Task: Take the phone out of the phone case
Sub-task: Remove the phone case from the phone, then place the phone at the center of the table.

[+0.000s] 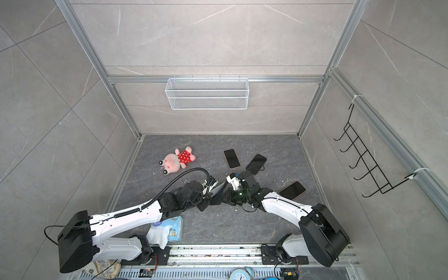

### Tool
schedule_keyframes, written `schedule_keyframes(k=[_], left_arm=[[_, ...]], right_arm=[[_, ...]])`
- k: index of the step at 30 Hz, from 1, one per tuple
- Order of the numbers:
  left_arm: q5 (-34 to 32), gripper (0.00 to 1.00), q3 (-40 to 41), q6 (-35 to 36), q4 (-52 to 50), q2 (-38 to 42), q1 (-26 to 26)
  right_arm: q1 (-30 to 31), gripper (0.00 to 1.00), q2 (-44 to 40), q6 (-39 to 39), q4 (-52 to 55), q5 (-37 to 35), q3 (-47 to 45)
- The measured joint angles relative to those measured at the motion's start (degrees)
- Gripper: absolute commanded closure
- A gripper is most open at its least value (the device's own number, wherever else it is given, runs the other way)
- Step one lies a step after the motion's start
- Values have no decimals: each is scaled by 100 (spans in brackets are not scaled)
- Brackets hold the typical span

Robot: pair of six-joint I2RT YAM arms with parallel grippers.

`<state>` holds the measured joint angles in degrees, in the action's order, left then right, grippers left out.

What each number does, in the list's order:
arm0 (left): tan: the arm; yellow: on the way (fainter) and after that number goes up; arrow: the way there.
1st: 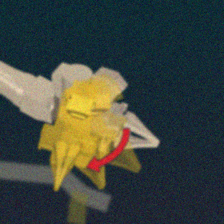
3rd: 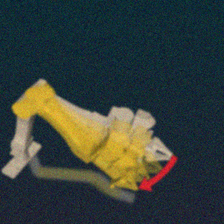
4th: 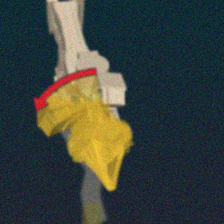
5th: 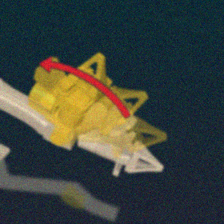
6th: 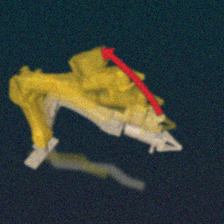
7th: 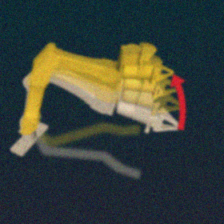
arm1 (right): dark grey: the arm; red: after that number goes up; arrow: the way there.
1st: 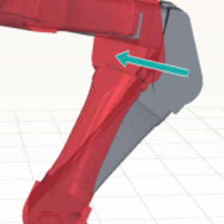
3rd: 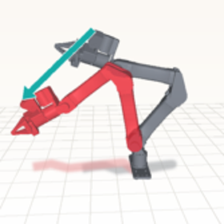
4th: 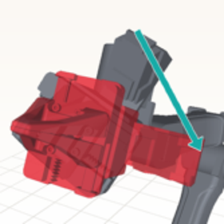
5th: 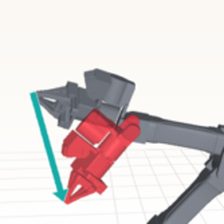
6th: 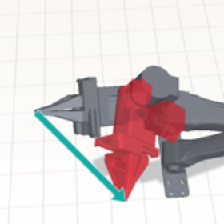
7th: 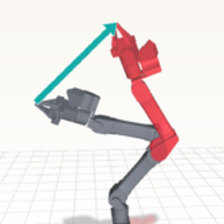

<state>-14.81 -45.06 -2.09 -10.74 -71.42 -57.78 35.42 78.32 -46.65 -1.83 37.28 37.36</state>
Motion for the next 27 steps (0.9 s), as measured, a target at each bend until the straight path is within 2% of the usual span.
schedule_keyframes(k=[5,11,27], left_arm=[[-933,100,-101,35,-595,326,-203],[-1746,100,-319,26,-1209,254,-372],[-3165,100,-1333,-533,-2302,-2024,-931]], right_arm=[[-35,100,103,-4,216,-413,-168],[-35,100,212,4,402,-682,-221],[-48,100,358,168,723,-942,-142]])
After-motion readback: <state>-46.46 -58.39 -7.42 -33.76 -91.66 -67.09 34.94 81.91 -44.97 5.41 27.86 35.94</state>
